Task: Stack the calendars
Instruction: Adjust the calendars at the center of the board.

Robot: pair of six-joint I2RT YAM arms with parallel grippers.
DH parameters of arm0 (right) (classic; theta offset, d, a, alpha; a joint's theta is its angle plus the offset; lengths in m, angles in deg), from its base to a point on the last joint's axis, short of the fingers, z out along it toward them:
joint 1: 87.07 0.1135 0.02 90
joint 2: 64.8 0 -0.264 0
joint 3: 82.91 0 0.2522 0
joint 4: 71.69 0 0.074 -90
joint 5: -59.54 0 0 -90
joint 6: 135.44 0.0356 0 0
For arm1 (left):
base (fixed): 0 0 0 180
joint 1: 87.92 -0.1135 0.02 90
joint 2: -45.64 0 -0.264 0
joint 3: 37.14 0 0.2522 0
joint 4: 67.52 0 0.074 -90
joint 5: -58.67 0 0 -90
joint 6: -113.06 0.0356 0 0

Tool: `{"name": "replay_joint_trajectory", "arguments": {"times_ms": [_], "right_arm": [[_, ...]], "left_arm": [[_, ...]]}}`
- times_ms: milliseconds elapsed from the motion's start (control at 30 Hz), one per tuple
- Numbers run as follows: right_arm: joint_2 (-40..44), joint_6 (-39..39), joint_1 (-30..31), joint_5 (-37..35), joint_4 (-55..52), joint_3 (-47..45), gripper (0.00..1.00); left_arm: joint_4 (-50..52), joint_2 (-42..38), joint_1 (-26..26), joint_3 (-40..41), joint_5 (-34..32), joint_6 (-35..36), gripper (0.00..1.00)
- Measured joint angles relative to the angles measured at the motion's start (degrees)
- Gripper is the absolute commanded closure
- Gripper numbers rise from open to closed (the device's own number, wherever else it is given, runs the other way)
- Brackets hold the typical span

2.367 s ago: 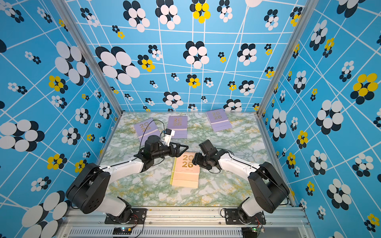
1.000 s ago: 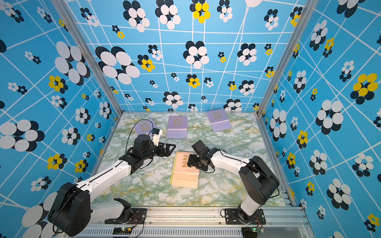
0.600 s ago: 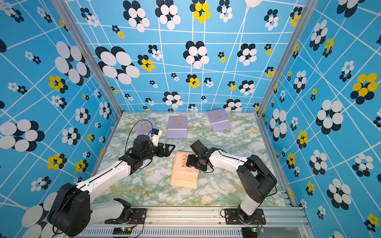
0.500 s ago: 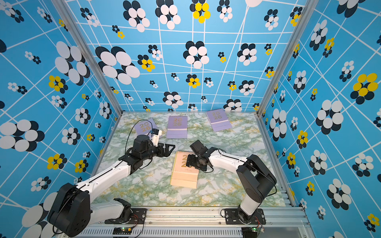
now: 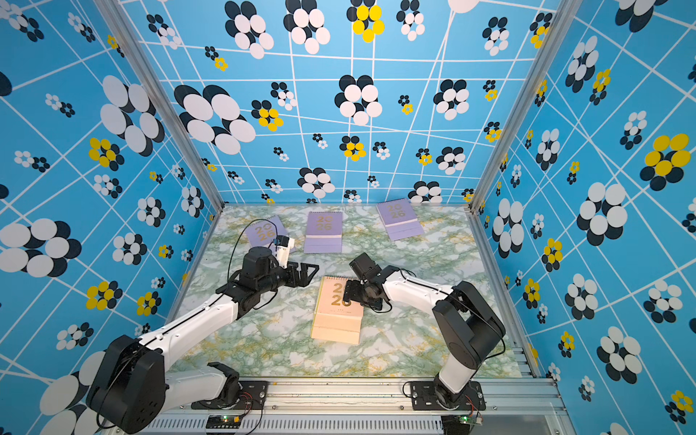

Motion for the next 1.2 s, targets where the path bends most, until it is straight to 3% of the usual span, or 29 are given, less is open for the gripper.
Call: {"name": "replay_joint_trajectory", "arguments": {"times_ms": [1200], "right_arm": [[-4.1, -2.2, 0.3, 0.2, -1.8, 6.2, 0.11]], "left_arm": [[0.0, -0.3, -0.6, 0.2, 0.7, 0.0, 0.0]]}}
